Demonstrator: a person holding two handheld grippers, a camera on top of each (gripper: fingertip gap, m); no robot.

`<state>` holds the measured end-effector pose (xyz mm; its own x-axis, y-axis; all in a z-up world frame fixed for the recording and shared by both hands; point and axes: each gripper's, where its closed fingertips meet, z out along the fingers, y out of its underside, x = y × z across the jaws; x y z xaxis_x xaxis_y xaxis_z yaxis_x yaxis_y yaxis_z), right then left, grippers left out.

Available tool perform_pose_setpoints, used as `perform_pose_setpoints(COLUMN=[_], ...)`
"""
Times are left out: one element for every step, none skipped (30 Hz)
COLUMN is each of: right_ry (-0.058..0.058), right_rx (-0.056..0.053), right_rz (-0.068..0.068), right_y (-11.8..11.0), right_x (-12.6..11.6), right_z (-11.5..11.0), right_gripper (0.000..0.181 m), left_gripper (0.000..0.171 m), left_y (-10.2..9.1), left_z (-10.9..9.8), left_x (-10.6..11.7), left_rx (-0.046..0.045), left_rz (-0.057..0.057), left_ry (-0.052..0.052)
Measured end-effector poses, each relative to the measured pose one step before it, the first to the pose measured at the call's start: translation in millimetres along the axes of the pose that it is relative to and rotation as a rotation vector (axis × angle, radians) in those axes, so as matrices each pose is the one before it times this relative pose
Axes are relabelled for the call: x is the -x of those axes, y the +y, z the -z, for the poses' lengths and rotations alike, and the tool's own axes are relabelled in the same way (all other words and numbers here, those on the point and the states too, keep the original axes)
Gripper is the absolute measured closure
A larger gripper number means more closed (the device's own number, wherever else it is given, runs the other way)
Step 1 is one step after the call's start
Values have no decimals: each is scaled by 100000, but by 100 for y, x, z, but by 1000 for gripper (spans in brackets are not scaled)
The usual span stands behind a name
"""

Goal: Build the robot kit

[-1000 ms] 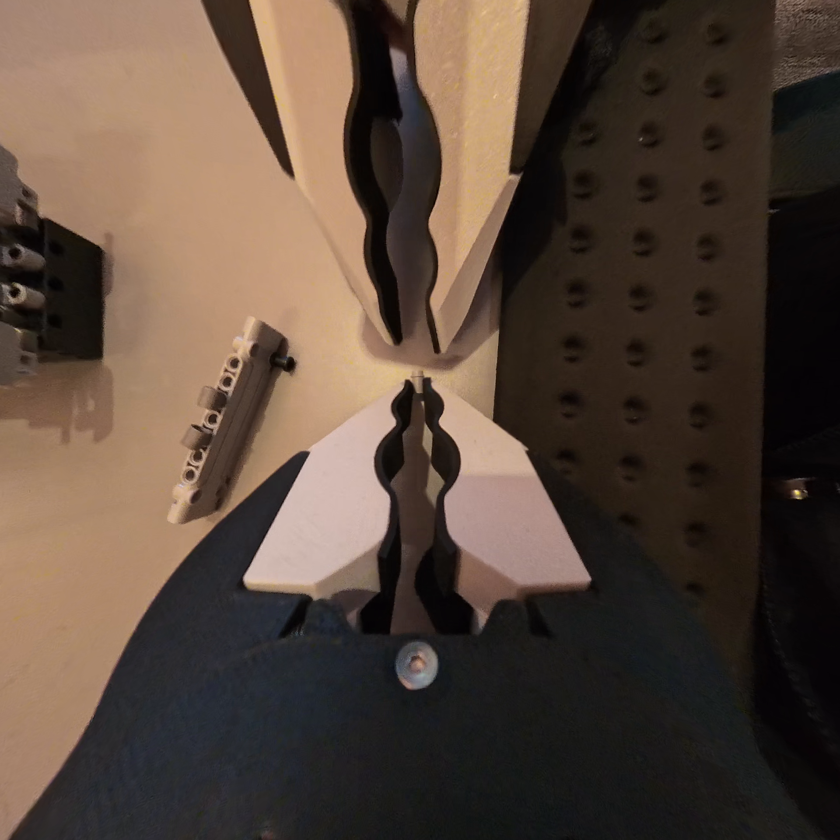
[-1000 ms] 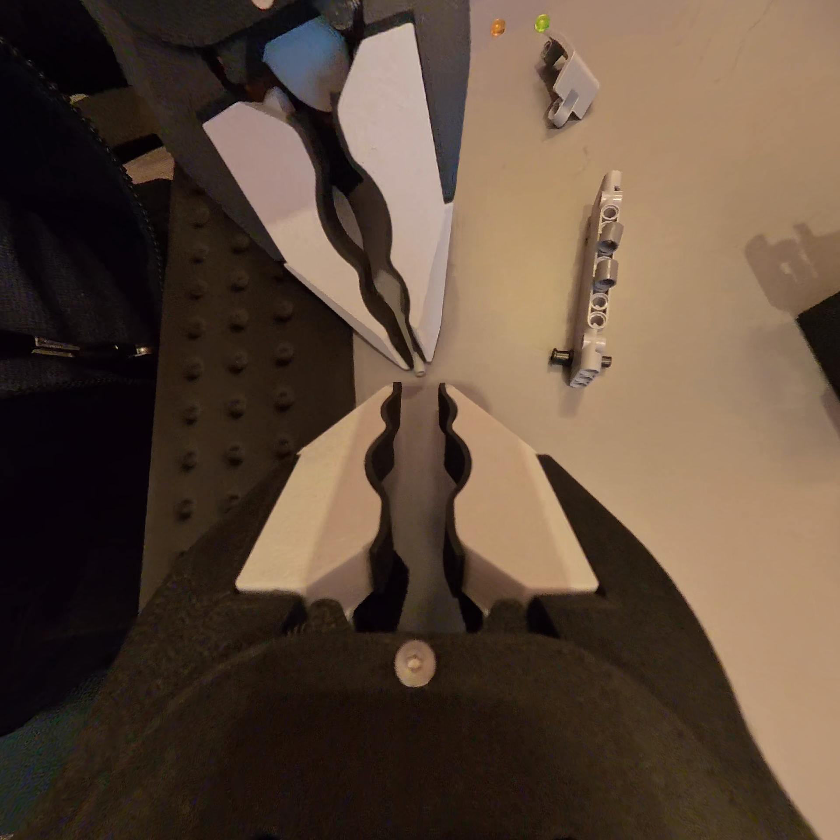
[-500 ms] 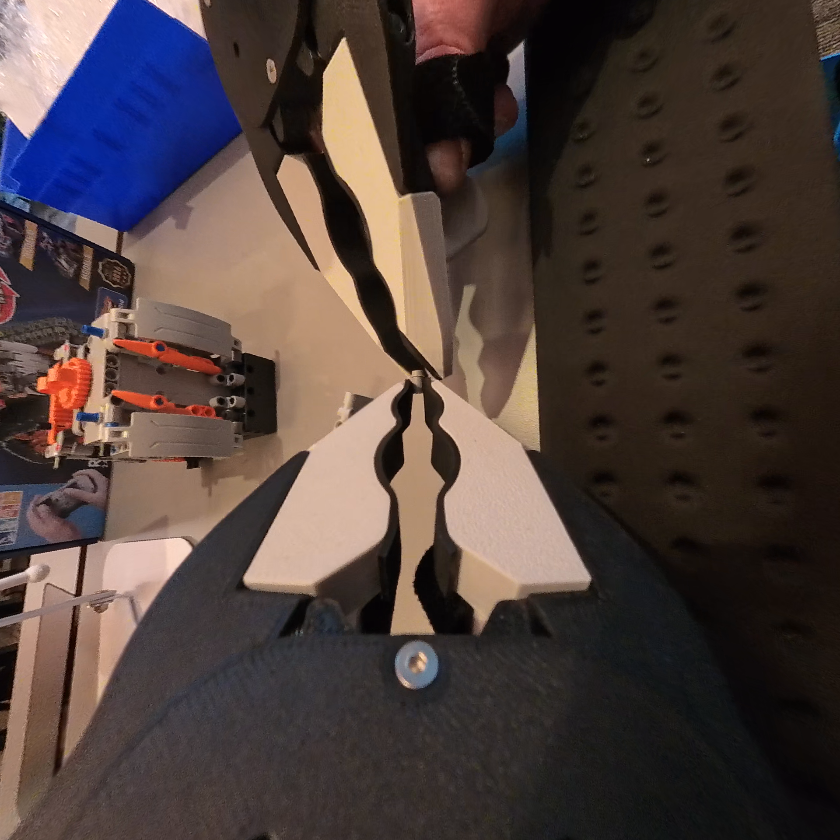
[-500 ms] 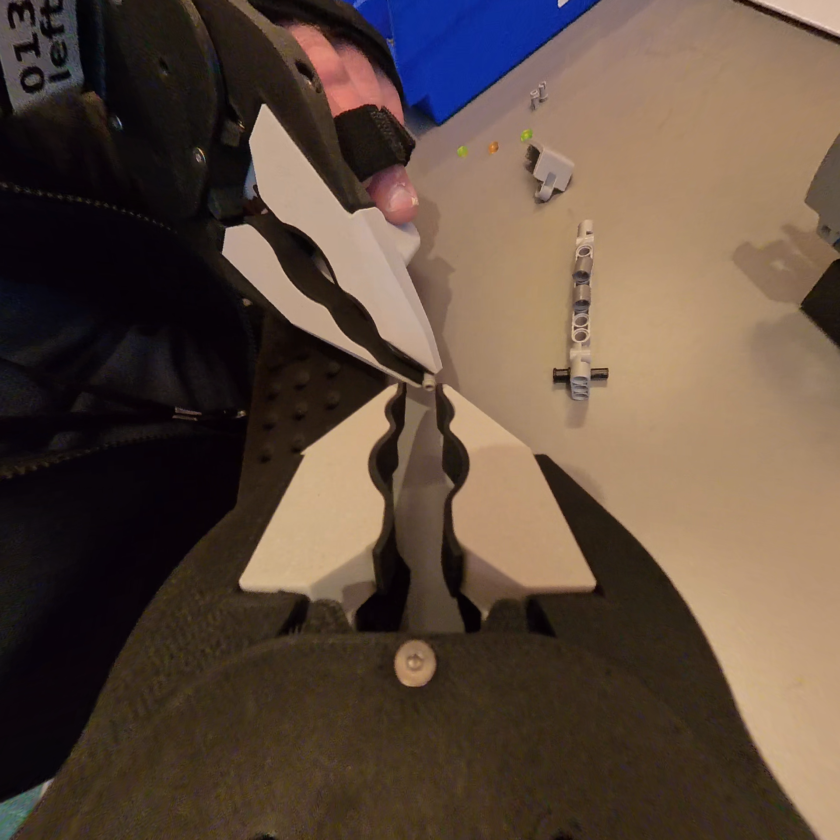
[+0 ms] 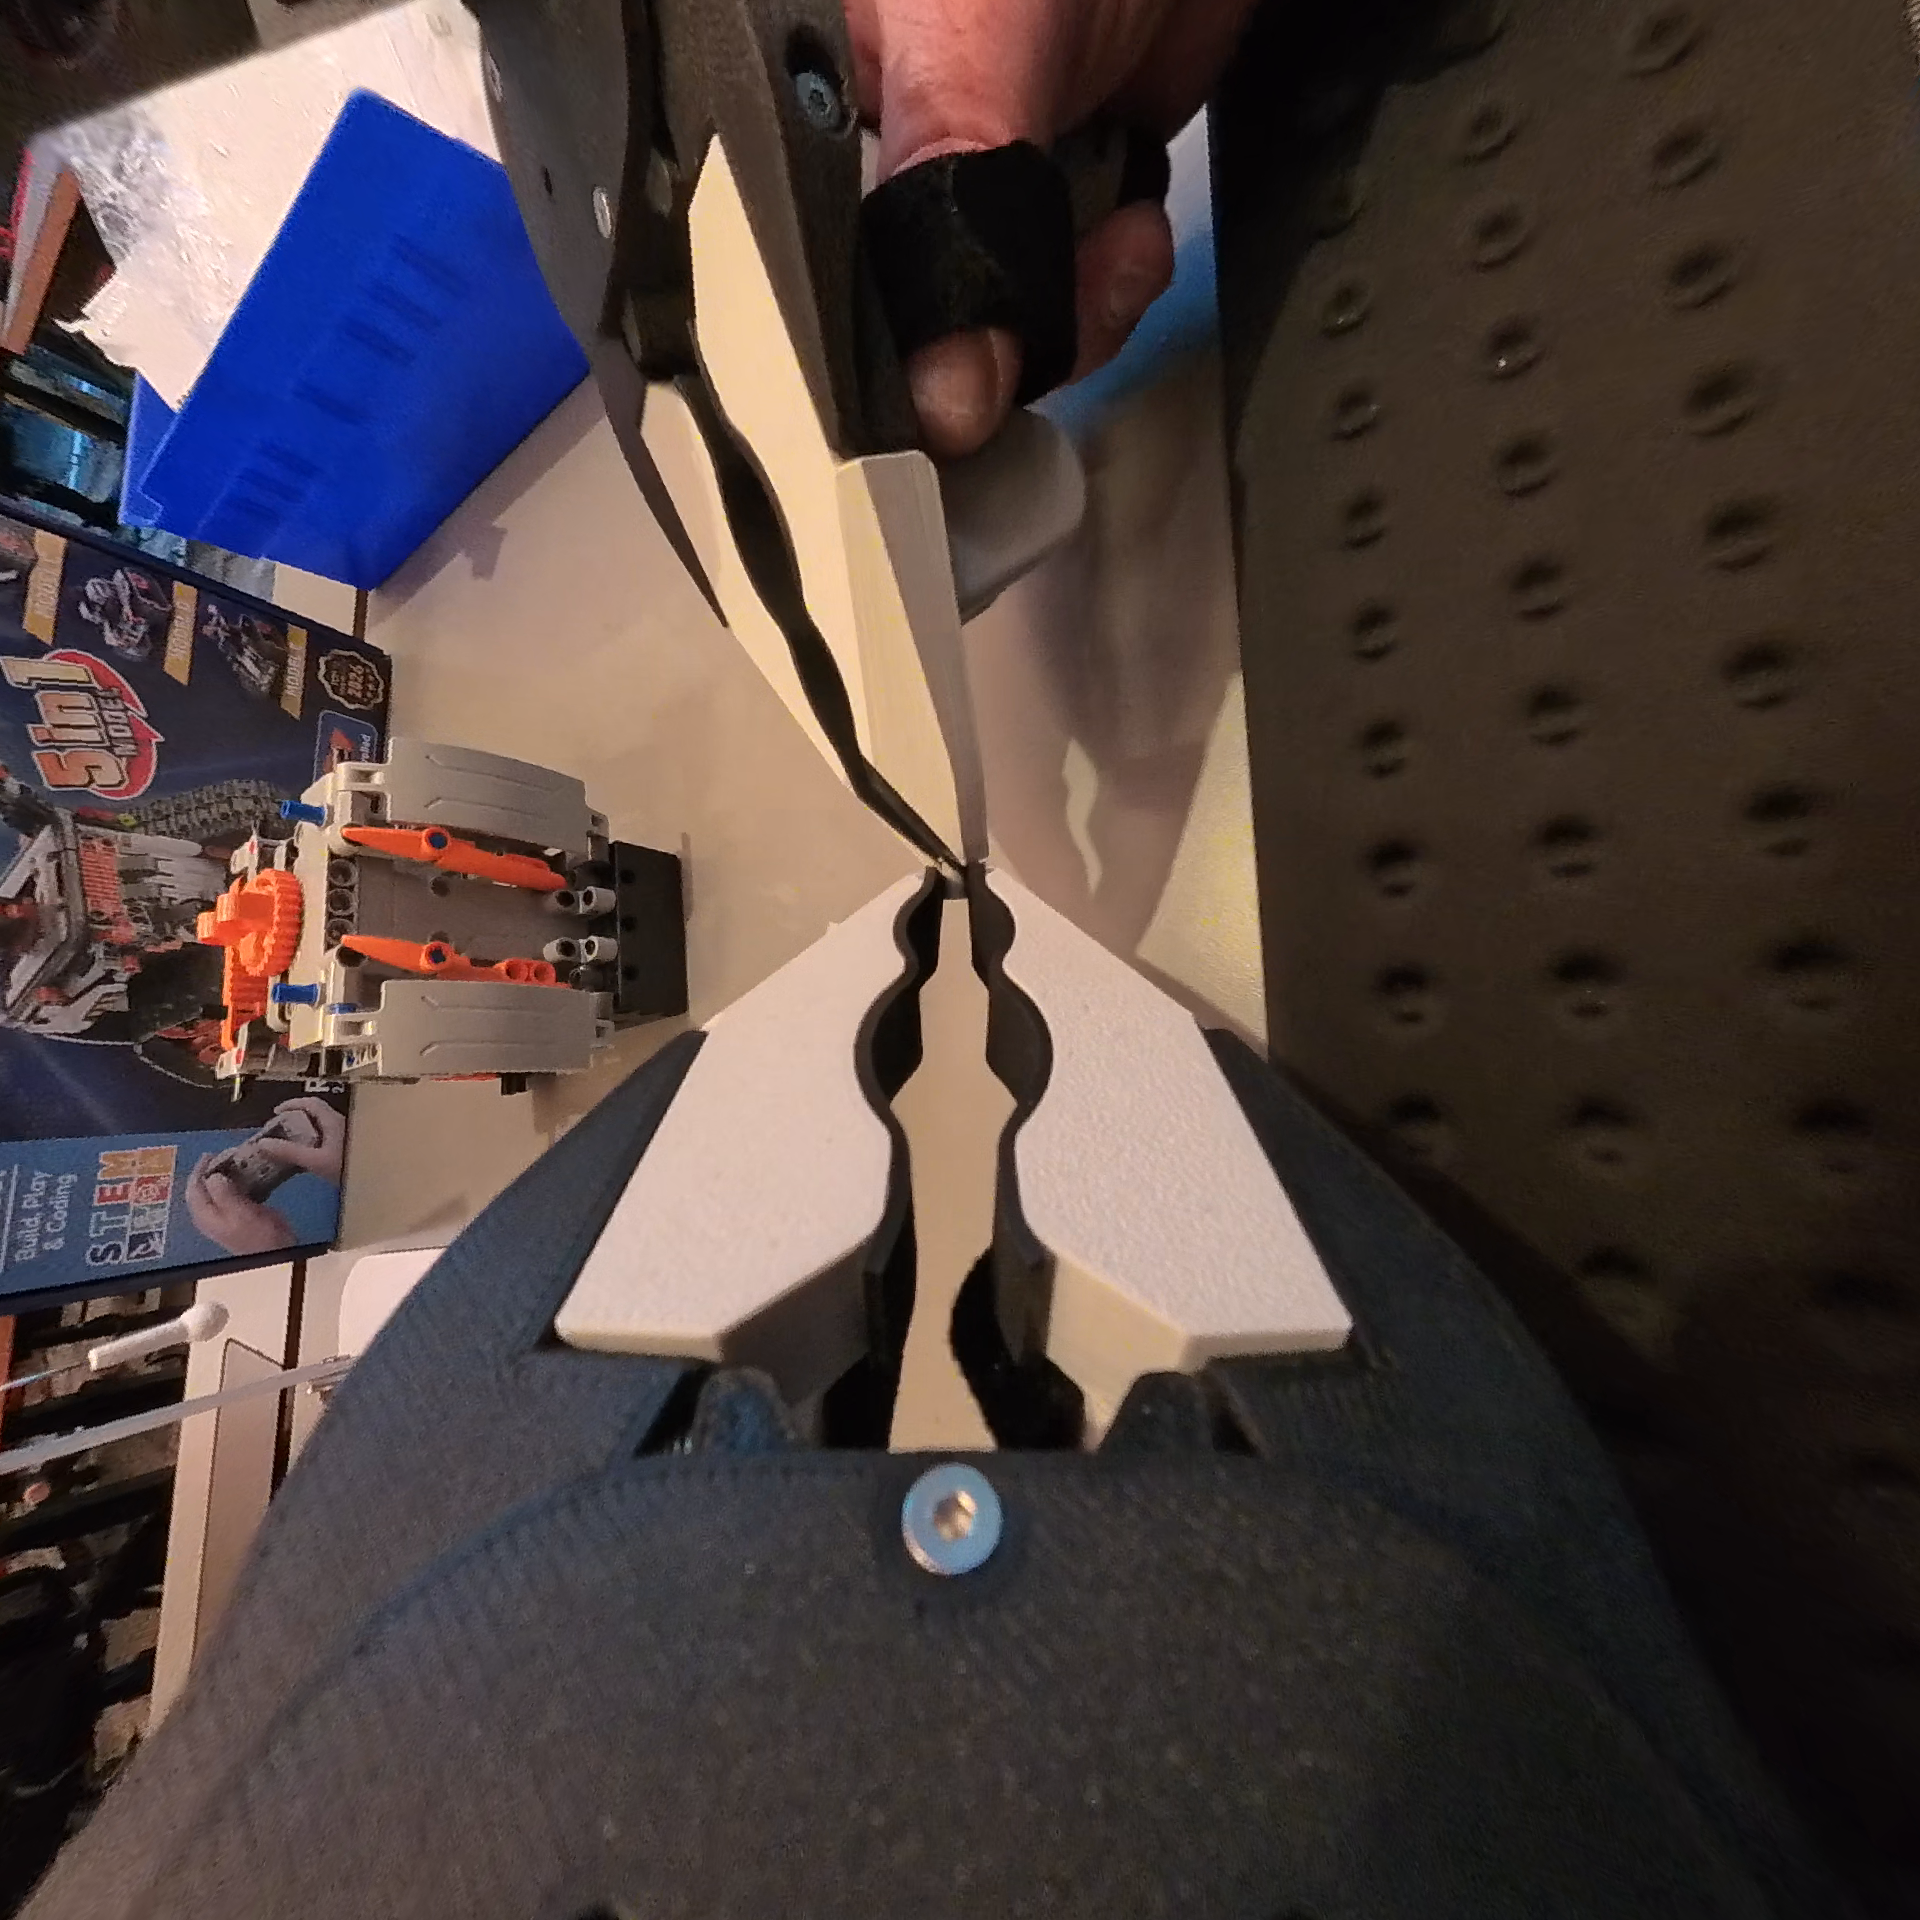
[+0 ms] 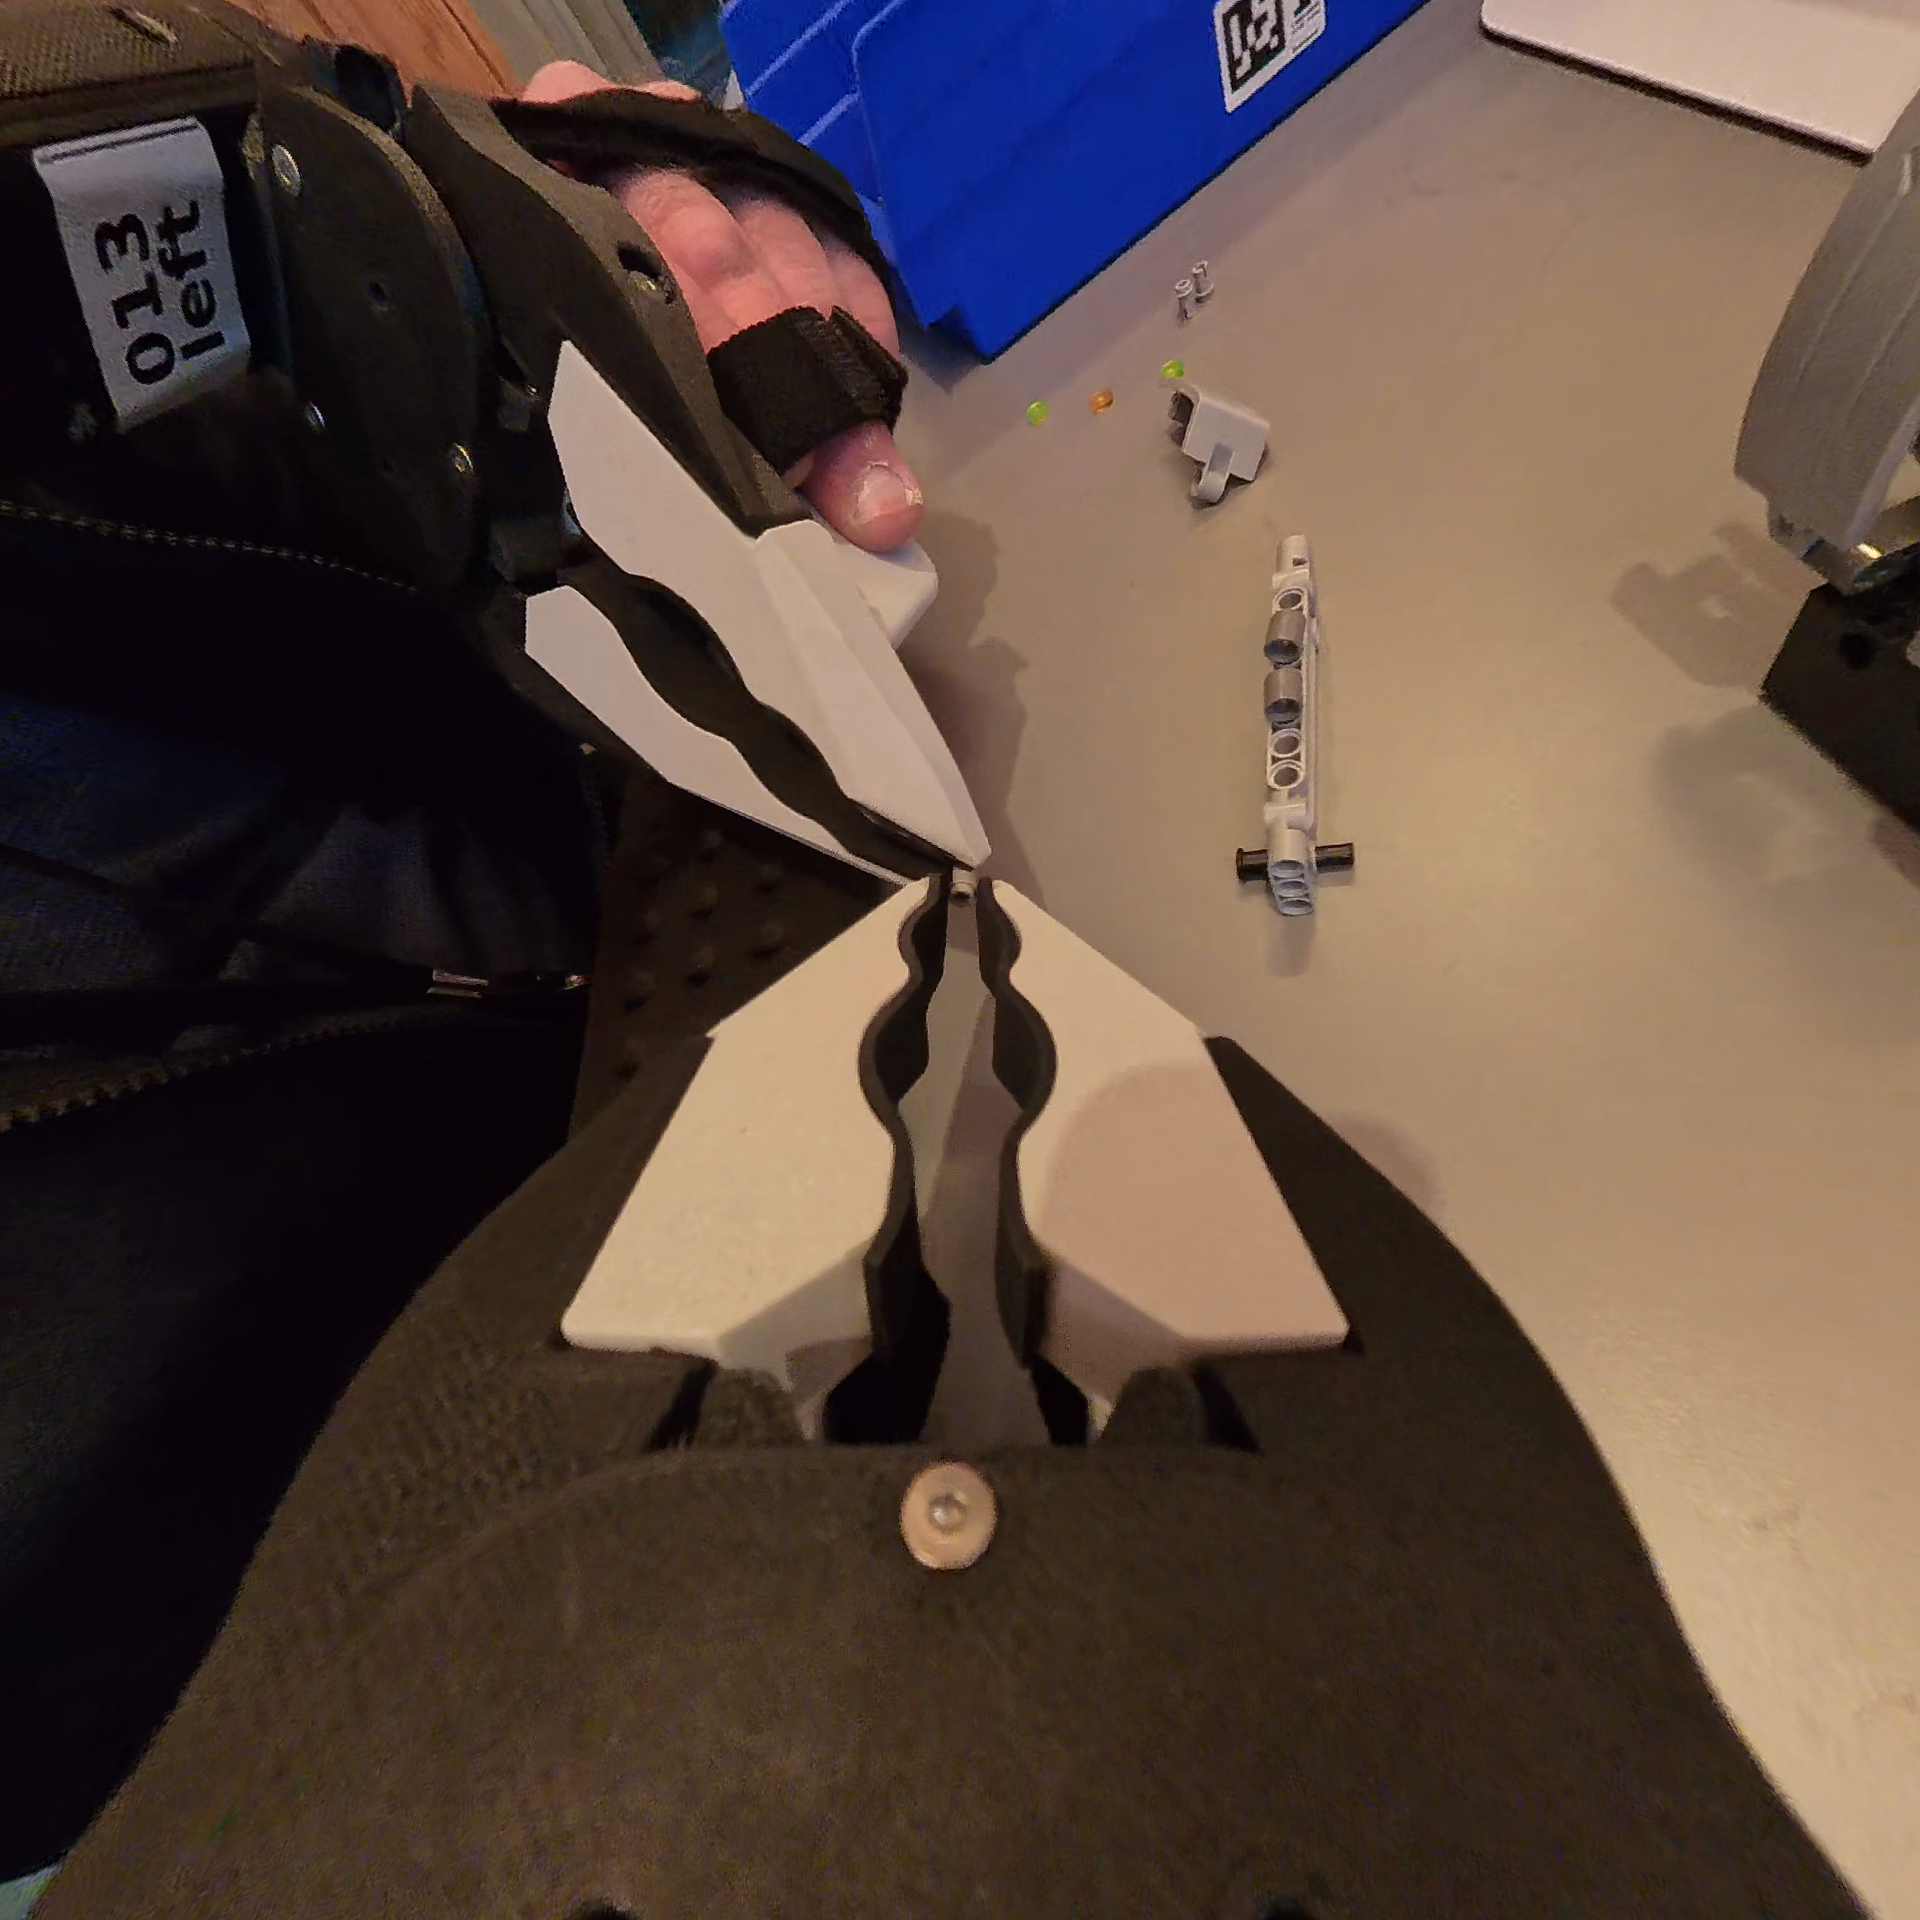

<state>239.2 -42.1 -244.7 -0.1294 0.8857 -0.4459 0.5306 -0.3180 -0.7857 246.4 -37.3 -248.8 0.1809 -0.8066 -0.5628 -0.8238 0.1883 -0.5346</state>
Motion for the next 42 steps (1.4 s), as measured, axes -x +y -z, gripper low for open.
perform_pose_setpoints(right_ry=[1867,2554,2823,3622,3370,2581,2528,3409,3038,826,-29,884,721,47,153,838,356,-186,331,1327,1279,671,388,689,467,-268,-101,52,-89,70,166,-30,38,286,-9,-381,14,219,65,-50,-131,-187], right_rx=[51,-730,-996,-108,359,-93,363,1231,1380,784,552,720,620,-412,-269,365,468,-102,282,786,627,-301,-452,65,184,-83,-197,-467,-509,-97,-139,-499,-110,101,160,-67,275,549,390,191,100,552], right_rz=[1063,708,181,340,723,625,1250,2246,2107,902,-62,312,455,54,34,565,425,189,523,1350,1502,922,575,606,426,283,688,725,408,150,243,221,366,649,252,5,218,504,752,914,713,1104], right_y=[-34,-140,-153,-3,75,-43,-18,86,131,84,81,121,82,-86,-66,58,66,-19,20,71,40,-109,-120,-23,35,-10,-34,-106,-101,-36,-24,-87,-46,21,38,-4,37,62,23,11,-11,51], right_x=[-198,-376,-509,-688,-640,-465,-367,-434,-376,-110,-74,-211,-163,-64,-78,-173,-86,21,-23,-118,-77,7,9,-62,-56,79,80,72,81,14,-18,34,35,-5,2,73,32,24,51,75,71,100], right_z=[94,223,323,301,200,123,35,-39,-88,-127,-159,-146,-75,-13,-3,-28,-53,-52,-48,-52,-30,14,53,45,34,35,73,91,77,60,68,89,77,55,13,17,-26,-32,18,42,28,0], right_gripper=[179,179,179,179,179,179,179,179,179,179,179,179,179,179,179,179,179,179,179,179,179,179,179,179,179,179,179,179,179,179,179,179,179,179,179,179,179,179,179,179,179,179], left_gripper=[166,163,160,154,147,142,140,139,139,139,140,144,145,148,153,157,159,162,164,165,166,166,166,166,166,166,166,166,166,166,166,166,166,166,166,166,166,166,166,166,166,166], left_y=[140,433,479,339,311,423,482,415,263,143,154,198,252,135,64,22,-60,-126,-96,-173,-276,-225,-242,-214,-116,-140,-59,-86,-84,-92,-119,-121,-108,-162,-206,-9,28,25,-12,-41,-42,22], left_z=[-95,-78,-27,-36,-162,-316,-419,-453,-461,-474,-481,-439,-408,-331,-263,-210,-124,25,53,90,138,102,79,50,19,11,1,53,59,87,98,101,90,83,75,2,-27,-34,0,25,38,-1], left_x=[17,265,552,558,524,588,560,410,151,90,-1,-69,53,-132,-201,-29,-37,-80,-62,-62,24,-177,-204,-20,-110,-203,17,7,-89,50,68,-35,-12,28,-147,-130,-19,-36,-57,-60,-40,-81], left_rx=[749,2412,2179,827,1012,1822,2038,1894,1457,1196,1445,1200,1756,971,525,-59,-717,-1080,-861,-1483,-2109,-1678,-1731,-1623,-1177,-1267,-957,-1342,-1122,-1136,-1283,-1065,-903,-1161,-1318,135,169,232,-48,-222,-139,323], left_rz=[176,-123,99,1782,3668,3438,1807,843,698,996,466,-659,-121,311,781,780,905,1102,1104,844,1080,1463,1026,246,175,765,572,70,812,875,622,678,397,62,188,114,-696,-71,16,-100,-202,-631], left_ry=[587,-140,-939,356,1730,1356,791,1029,2089,2274,2638,2462,1439,2168,2323,981,919,1174,841,501,-213,1379,1330,-307,381,1270,-38,-106,926,120,-138,595,276,-208,818,761,-281,-60,178,268,30,145])
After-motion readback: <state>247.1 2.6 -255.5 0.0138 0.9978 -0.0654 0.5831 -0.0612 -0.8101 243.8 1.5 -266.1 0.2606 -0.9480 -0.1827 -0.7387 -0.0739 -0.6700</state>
